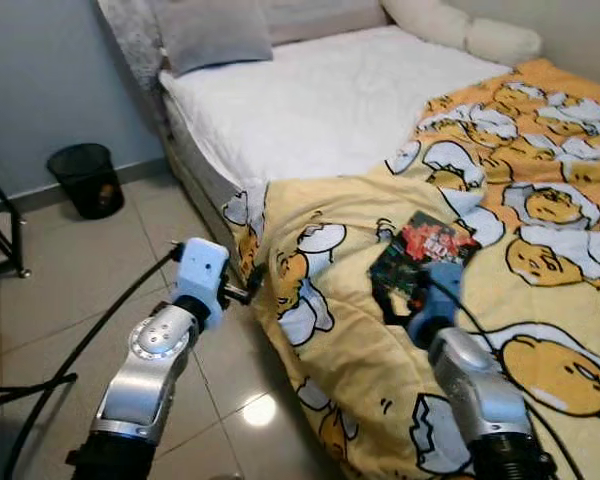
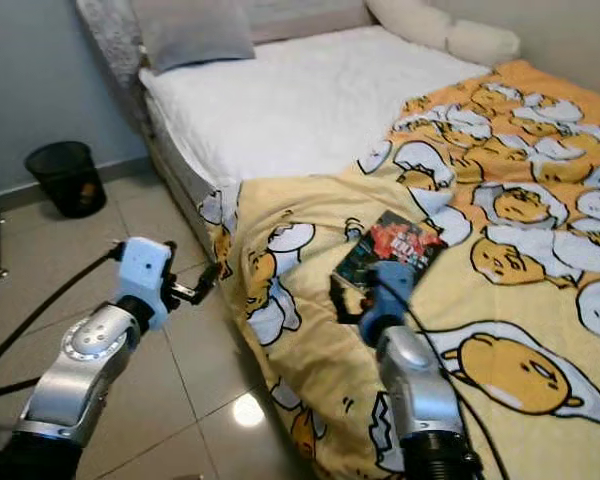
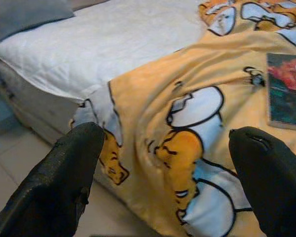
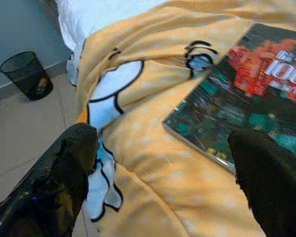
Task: Clean up the room
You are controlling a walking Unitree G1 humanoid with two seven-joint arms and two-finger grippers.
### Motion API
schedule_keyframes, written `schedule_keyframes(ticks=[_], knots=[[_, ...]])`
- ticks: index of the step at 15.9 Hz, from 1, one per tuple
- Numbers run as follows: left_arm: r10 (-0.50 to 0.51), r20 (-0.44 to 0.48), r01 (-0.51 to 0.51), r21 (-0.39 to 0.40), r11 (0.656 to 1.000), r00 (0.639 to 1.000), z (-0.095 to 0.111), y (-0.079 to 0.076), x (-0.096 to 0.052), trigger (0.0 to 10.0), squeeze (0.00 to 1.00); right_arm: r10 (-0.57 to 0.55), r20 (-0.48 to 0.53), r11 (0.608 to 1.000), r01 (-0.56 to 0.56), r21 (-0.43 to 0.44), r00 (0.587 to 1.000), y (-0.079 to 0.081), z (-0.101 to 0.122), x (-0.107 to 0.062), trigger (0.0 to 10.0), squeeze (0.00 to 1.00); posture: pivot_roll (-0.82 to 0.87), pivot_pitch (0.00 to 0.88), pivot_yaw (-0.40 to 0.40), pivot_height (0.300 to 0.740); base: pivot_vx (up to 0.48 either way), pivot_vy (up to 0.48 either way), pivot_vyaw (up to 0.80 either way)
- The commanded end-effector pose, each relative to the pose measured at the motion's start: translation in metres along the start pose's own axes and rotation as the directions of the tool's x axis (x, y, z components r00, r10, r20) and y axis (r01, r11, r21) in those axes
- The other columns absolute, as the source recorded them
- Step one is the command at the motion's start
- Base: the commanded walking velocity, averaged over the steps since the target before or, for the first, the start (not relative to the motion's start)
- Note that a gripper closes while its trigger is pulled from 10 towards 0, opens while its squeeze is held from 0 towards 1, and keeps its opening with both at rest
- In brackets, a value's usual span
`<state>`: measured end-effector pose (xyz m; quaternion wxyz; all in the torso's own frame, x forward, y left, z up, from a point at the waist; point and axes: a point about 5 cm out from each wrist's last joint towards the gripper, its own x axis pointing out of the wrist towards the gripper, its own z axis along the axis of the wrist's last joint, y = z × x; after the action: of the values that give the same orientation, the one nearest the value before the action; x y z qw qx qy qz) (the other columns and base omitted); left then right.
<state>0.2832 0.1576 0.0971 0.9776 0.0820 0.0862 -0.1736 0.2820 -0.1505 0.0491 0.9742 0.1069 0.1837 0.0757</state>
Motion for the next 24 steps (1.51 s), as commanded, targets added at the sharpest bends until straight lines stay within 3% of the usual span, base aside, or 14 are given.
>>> schedule_keyframes(ticks=[1,9,12,13,14,15,16,17,20,24], knots=[[0.013,-0.011,-0.013,0.011,1.000,1.000,0.000,0.006,-0.001,10.0,0.00,0.028,-0.004,1.000,-0.028,-0.002,1.000,0.008,0.001,0.002,10.0,0.00,0.06,0.000,-0.005,0.740,0.289,0.000,0.00],[-0.008,-0.028,0.009,0.037,0.999,1.000,-0.002,0.004,-0.001,10.0,0.00,0.024,0.001,1.000,-0.024,0.017,1.000,0.010,0.000,0.004,10.0,0.00,0.06,0.000,0.002,0.740,0.036,0.000,0.00],[-0.038,-0.034,0.039,0.041,0.998,0.999,-0.002,0.000,0.001,10.0,0.00,-0.017,-0.005,0.999,0.017,0.044,1.000,0.004,0.001,0.006,10.0,0.00,0.06,0.000,0.001,0.740,0.000,0.000,0.00],[-0.039,-0.033,0.040,0.040,0.998,0.999,-0.002,0.000,0.001,10.0,0.00,-0.028,0.005,0.998,0.027,0.051,1.000,0.002,0.003,0.006,10.0,0.05,0.06,0.000,0.001,0.740,0.000,0.000,0.00],[-0.039,-0.033,0.040,0.040,0.998,0.999,-0.002,0.000,0.001,10.0,0.00,-0.027,0.013,0.998,0.026,0.058,1.000,0.002,0.005,0.006,10.0,0.32,0.06,0.000,0.000,0.740,0.000,0.000,0.00],[-0.040,-0.033,0.041,0.040,0.998,0.999,-0.002,0.000,0.001,10.0,0.00,-0.025,0.022,0.998,0.024,0.063,0.999,0.001,0.007,0.007,10.0,1.00,0.06,0.000,0.001,0.740,0.000,0.000,0.00],[-0.037,-0.031,0.038,0.039,0.998,0.999,-0.002,0.000,0.002,10.0,0.00,-0.034,0.024,0.998,0.033,0.050,0.999,0.001,0.008,0.007,10.0,1.00,0.06,0.000,0.000,0.740,0.000,0.000,0.00],[-0.028,-0.026,0.029,0.038,0.999,0.999,-0.001,0.001,0.002,10.0,0.00,-0.032,0.042,0.998,0.030,0.052,0.999,0.001,0.010,0.007,10.0,0.00,0.06,0.000,0.000,0.740,0.000,0.000,0.00],[-0.011,-0.006,0.011,0.026,1.000,1.000,0.002,0.003,0.004,10.0,0.00,-0.038,0.075,0.997,0.033,0.075,0.996,0.003,0.014,0.007,10.0,0.00,0.05,0.000,0.002,0.740,0.000,0.000,-0.23],[0.002,-0.009,-0.001,0.029,1.000,1.000,0.002,0.005,0.006,10.0,0.00,-0.046,0.077,0.995,0.039,0.093,0.996,0.005,0.011,0.005,10.0,0.00,0.05,0.000,0.008,0.740,0.000,0.451,-0.40]])
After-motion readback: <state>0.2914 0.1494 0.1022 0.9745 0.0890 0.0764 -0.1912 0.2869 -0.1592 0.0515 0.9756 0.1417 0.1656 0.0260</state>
